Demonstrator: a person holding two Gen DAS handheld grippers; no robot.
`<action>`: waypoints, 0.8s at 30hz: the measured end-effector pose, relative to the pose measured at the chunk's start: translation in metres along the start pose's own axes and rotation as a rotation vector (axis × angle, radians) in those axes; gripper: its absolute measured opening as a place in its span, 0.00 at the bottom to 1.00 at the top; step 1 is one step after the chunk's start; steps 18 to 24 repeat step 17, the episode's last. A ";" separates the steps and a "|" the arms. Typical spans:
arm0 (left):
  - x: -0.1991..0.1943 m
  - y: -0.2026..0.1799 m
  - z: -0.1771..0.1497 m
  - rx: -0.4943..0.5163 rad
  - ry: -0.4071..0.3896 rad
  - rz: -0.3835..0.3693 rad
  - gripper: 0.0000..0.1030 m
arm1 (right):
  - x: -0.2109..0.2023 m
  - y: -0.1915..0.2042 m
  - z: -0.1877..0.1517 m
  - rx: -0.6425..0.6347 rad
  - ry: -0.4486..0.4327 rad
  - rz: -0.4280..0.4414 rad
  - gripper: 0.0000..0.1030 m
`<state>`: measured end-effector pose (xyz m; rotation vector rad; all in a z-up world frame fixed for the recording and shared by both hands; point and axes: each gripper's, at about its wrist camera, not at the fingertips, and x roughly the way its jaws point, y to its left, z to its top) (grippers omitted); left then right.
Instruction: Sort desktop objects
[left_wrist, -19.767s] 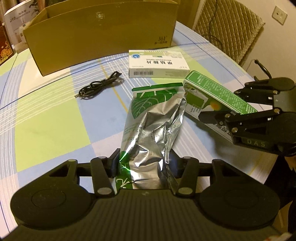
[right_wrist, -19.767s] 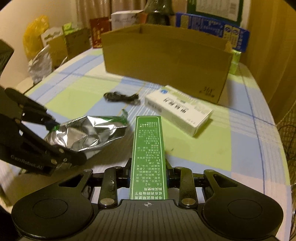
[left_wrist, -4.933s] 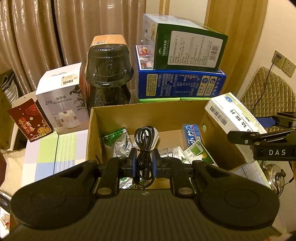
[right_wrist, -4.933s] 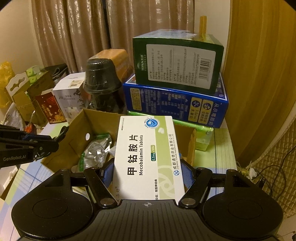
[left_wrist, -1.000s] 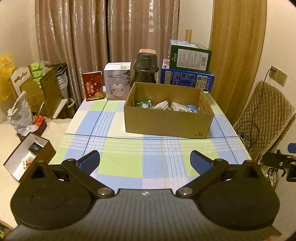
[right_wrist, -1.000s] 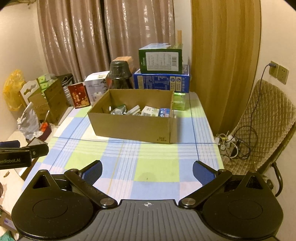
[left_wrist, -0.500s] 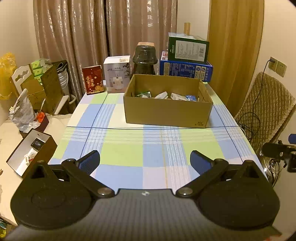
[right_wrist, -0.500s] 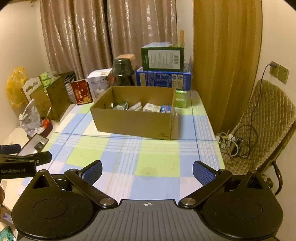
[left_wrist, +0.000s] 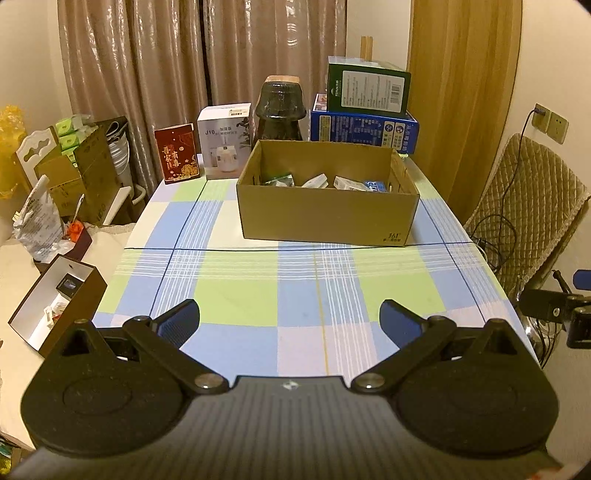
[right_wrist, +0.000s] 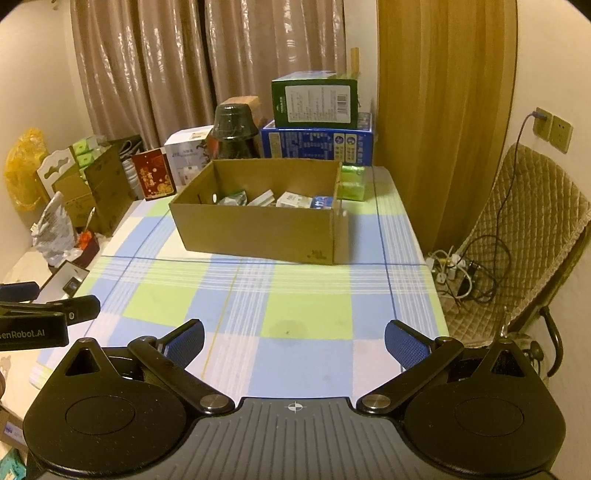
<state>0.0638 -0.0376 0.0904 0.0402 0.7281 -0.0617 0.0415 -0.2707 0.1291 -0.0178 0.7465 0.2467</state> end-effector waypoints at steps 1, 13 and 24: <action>0.000 0.000 0.000 0.001 0.001 0.000 0.99 | 0.000 0.000 0.000 0.000 0.001 0.001 0.98; 0.003 0.001 0.000 0.003 0.007 -0.018 0.99 | 0.004 -0.001 -0.001 -0.005 0.002 -0.002 0.98; 0.003 0.003 0.001 -0.011 -0.002 -0.017 0.99 | 0.005 0.000 -0.001 -0.013 0.006 -0.006 0.98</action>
